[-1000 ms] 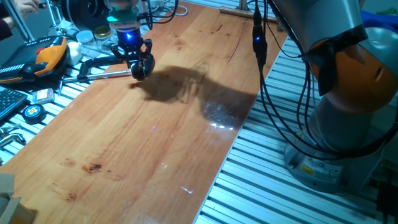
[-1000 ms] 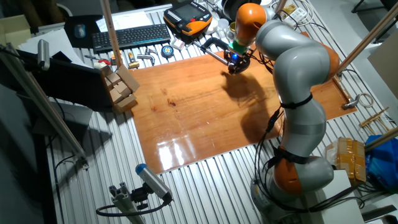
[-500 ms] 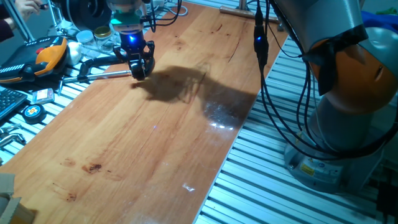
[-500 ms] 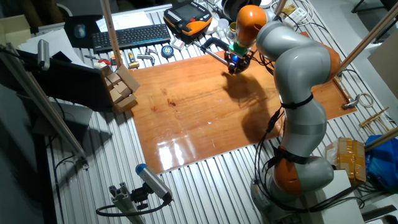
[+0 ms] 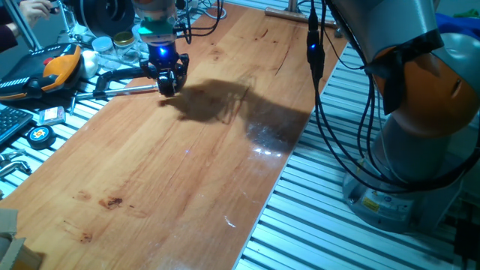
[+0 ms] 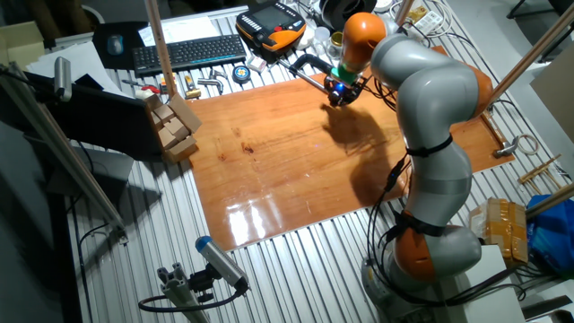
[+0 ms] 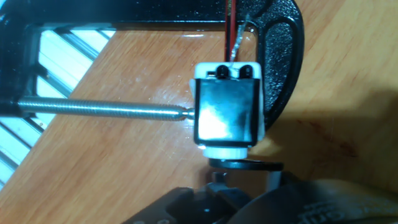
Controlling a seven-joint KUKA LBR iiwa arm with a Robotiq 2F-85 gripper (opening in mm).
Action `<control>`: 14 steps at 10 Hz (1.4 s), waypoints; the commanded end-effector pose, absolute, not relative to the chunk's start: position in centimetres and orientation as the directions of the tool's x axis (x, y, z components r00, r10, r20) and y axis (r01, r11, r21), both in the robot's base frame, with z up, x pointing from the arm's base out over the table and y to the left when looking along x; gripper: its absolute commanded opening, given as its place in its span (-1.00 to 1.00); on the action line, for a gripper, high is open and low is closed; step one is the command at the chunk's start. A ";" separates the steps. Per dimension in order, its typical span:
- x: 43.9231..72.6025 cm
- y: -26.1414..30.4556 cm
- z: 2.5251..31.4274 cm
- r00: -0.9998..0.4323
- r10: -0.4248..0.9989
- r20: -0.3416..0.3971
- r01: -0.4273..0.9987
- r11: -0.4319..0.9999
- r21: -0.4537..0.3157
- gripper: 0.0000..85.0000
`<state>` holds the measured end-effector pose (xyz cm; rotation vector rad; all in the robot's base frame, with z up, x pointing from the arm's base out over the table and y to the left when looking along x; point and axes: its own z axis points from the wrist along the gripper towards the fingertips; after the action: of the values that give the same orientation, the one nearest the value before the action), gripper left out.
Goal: Sharpen the pencil with a pencil sharpener
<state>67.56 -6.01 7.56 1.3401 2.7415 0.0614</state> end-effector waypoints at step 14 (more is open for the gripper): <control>68.1 -5.0 4.8 -0.613 0.786 -0.085 0.779 0.619 0.099 -0.20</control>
<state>68.17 -4.91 4.80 1.3198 2.7167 0.0786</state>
